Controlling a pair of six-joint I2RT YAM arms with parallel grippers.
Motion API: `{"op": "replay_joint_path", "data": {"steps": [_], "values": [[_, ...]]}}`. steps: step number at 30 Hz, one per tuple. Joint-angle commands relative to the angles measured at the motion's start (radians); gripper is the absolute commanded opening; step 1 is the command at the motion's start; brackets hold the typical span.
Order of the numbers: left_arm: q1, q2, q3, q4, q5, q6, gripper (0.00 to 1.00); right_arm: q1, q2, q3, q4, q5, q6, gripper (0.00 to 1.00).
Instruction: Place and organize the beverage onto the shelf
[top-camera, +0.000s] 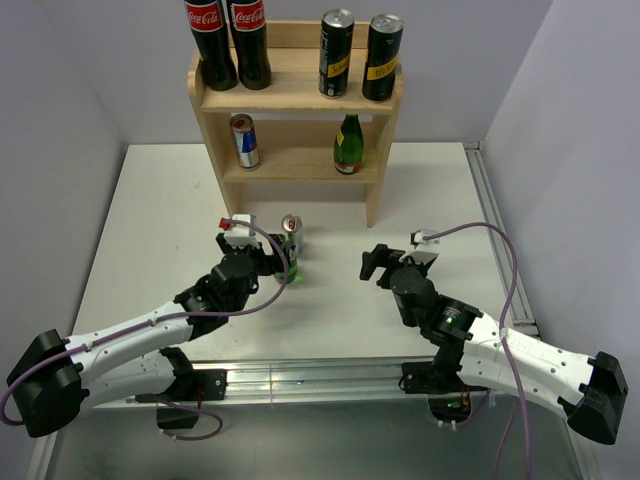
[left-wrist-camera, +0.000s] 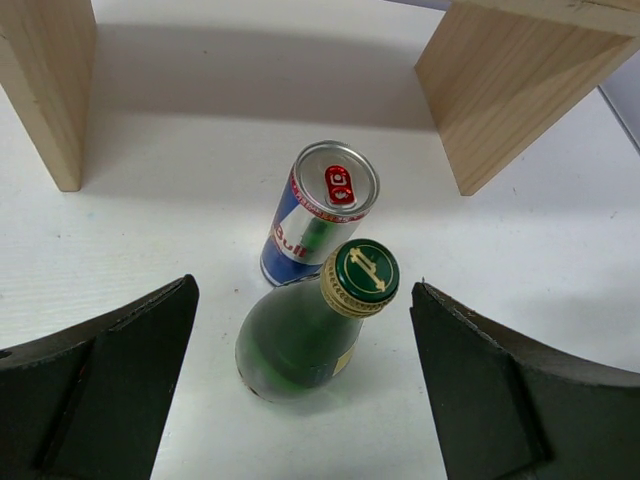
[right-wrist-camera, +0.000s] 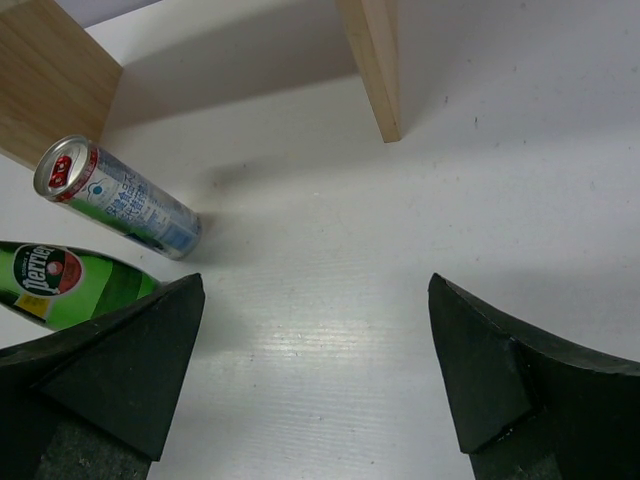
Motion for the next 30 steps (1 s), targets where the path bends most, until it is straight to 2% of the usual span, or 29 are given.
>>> {"op": "replay_joint_path", "data": {"steps": [1, 10, 17, 20, 24, 28, 30], "values": [[-0.005, -0.006, 0.013, 0.014, -0.029, 0.035, 0.94, 0.007, -0.007, -0.007, 0.033, 0.012, 0.014, 1.00], [-0.010, 0.046, -0.041, 0.113, 0.060, -0.016, 0.94, 0.007, -0.003, -0.008, 0.041, 0.012, 0.017, 1.00], [-0.036, 0.135, -0.119, 0.282, 0.065, -0.051, 0.93, 0.005, 0.008, -0.011, 0.047, 0.011, 0.017, 1.00], [-0.043, 0.212, -0.157, 0.400, 0.029, -0.051, 0.93, 0.008, 0.014, -0.010, 0.053, 0.006, 0.014, 1.00], [-0.059, 0.346, -0.235, 0.651, -0.032, -0.043, 0.93, 0.007, 0.019, -0.008, 0.052, 0.006, 0.013, 1.00], [-0.075, 0.462, -0.260, 0.823, -0.092, -0.020, 0.92, 0.007, 0.007, -0.011, 0.044, 0.009, 0.008, 1.00], [-0.080, 0.521, -0.246, 0.850, -0.118, -0.010, 0.92, 0.007, 0.000, -0.016, 0.044, 0.009, 0.008, 1.00]]}}
